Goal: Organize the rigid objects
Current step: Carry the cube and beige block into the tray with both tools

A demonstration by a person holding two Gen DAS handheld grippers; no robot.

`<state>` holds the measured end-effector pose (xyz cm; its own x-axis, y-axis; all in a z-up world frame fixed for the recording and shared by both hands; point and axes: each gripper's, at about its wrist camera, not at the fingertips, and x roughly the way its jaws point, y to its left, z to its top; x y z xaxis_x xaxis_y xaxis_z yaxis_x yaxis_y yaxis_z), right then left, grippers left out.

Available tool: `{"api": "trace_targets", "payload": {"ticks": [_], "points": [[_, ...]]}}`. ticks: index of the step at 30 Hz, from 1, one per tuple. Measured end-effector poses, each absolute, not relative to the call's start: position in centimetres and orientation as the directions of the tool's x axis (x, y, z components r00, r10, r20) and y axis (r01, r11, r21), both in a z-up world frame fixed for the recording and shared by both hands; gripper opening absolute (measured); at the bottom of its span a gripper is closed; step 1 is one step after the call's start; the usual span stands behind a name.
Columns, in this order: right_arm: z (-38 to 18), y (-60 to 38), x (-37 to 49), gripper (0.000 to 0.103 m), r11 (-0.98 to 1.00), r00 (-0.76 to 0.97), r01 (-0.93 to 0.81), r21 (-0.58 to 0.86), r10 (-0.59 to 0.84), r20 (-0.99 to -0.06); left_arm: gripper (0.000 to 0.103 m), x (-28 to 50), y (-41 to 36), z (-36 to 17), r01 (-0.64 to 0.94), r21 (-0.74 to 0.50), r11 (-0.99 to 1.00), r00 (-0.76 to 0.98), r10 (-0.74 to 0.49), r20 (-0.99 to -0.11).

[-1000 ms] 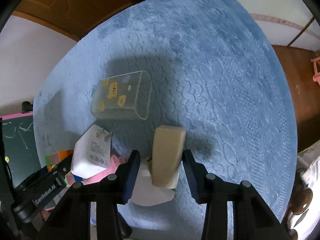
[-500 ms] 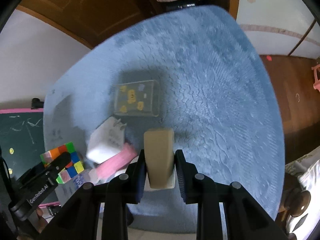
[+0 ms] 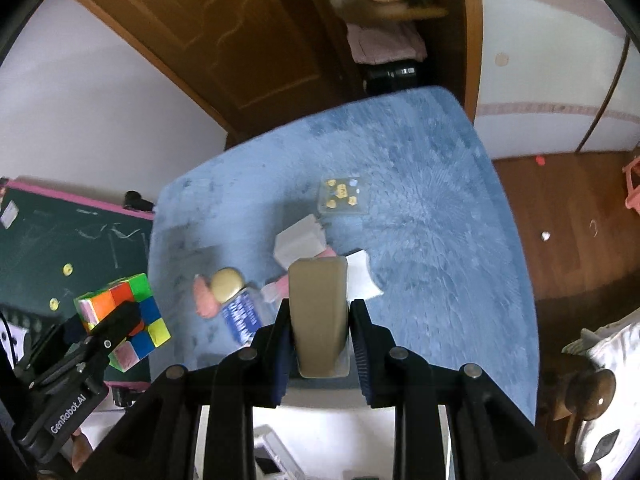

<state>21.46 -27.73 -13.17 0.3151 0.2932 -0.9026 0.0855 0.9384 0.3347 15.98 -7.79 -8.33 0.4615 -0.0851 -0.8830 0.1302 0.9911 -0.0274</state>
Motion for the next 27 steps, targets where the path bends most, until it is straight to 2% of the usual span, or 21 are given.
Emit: {"api": "trace_targets", "payload": {"ticks": [8, 15, 21, 27], "points": [[-7.6, -25.4, 14.2, 0.027, 0.954, 0.407, 0.000, 0.301, 0.275, -0.871, 0.061, 10.0, -6.6, -6.2, 0.161, -0.031, 0.987, 0.541, -0.114, -0.833], [-6.5, -23.3, 8.6, 0.027, 0.960, 0.435, -0.070, 0.271, 0.274, -0.858, 0.061, 5.8, -5.7, -7.5, 0.199, -0.035, 0.979, 0.565, -0.144, -0.812], [-8.9, -22.2, 5.0, 0.027, 0.959, 0.400, -0.088, 0.270, 0.282, -0.872, 0.061, 3.5, -5.7, -10.8, 0.269, -0.065, 0.961, 0.533, -0.205, -0.821], [-16.3, -21.1, 1.5, 0.027, 0.956, 0.267, -0.053, 0.289, 0.293, -0.918, 0.061, 2.7, -7.0, -15.4, 0.311, -0.094, 0.946, 0.482, -0.242, -0.842]]}}
